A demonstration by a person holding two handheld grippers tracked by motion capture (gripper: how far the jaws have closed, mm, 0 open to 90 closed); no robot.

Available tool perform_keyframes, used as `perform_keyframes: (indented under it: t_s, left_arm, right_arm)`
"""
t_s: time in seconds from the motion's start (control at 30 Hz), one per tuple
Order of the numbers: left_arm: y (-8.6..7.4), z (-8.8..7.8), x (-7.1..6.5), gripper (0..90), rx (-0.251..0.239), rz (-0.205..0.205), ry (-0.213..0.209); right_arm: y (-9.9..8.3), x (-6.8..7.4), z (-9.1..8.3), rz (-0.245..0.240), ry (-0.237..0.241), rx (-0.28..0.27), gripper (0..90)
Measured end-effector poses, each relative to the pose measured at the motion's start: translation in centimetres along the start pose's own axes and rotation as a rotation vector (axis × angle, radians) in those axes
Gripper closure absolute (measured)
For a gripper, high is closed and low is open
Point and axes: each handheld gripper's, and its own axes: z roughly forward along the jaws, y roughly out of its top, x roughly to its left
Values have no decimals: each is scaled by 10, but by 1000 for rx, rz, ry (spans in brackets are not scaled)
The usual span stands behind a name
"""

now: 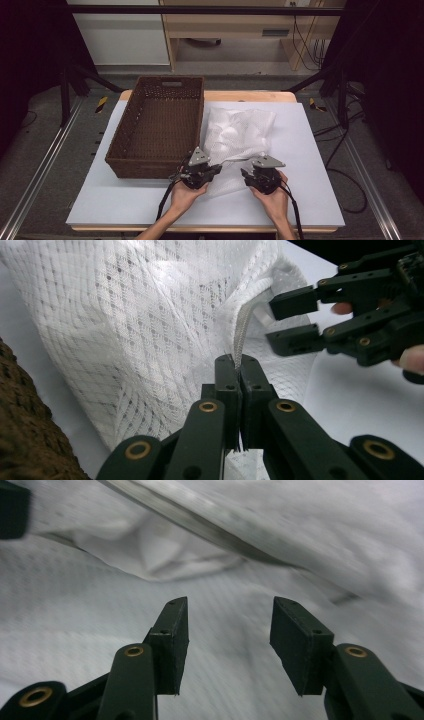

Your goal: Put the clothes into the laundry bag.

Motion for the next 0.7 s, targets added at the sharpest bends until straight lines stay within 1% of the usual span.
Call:
perform_keyframes:
  t_s: [0.03,0.07,0.1,0.13,0.17,0.2,0.23,0.27,0.33,0.37,0.4,0.43,0.47,0.53,0.57,0.6,0.63,0.67,0.7]
  left_arm:
    - [-1,2,0,881,3,-4,0]
    - [-1,2,0,881,6,-2,2]
    - [-1,3,0,881,9,-1,2]
    - [-2,3,1,881,9,-5,1]
    - [-2,3,1,881,10,-8,2]
    - [-2,3,2,881,9,-8,1]
    - [-2,3,3,881,11,-9,3]
    - [-2,3,3,881,12,-11,3]
    - [-2,3,3,881,11,-10,6]
    - [-2,3,3,881,11,-9,7]
    - [-2,2,3,881,11,-8,8]
    - [-2,3,3,881,11,-6,10]
    - [-2,3,3,881,11,-6,11]
    - [-3,3,3,881,13,-7,12]
    - [-3,4,2,881,16,-7,11]
    - [-3,5,2,880,18,-4,11]
    - [-4,7,1,879,24,-5,10]
    - [-4,7,1,878,25,-5,9]
    - [-4,8,1,877,28,-4,8]
  right_arm:
    - [-3,-3,0,9,-16,18,526]
    - [-7,-7,4,21,-10,31,535]
    - [-9,-8,7,39,-6,44,553]
    - [-11,-9,11,44,-10,60,562]
    - [-13,-10,13,47,-12,31,591]
    - [-12,-9,13,55,-27,37,666]
    - [-10,-10,12,58,-32,53,815]
    - [-9,-11,11,71,-45,65,899]
    - [-11,-12,7,76,-58,73,900]
    - [-13,-13,3,64,-76,71,900]
    - [-15,-14,-3,63,-82,67,900]
    - [-19,-17,-11,82,-72,54,900]
    - [-25,-21,-25,114,-45,26,900]
    - [-36,-28,-44,159,-33,-3,900]
    - [-43,-32,-52,181,-38,-8,891]
    - [-51,-37,-58,199,-44,0,860]
    - [-57,-42,-62,231,-53,9,822]
    - [-60,-45,-63,234,-71,13,779]
    - [-59,-46,-63,230,-69,9,762]
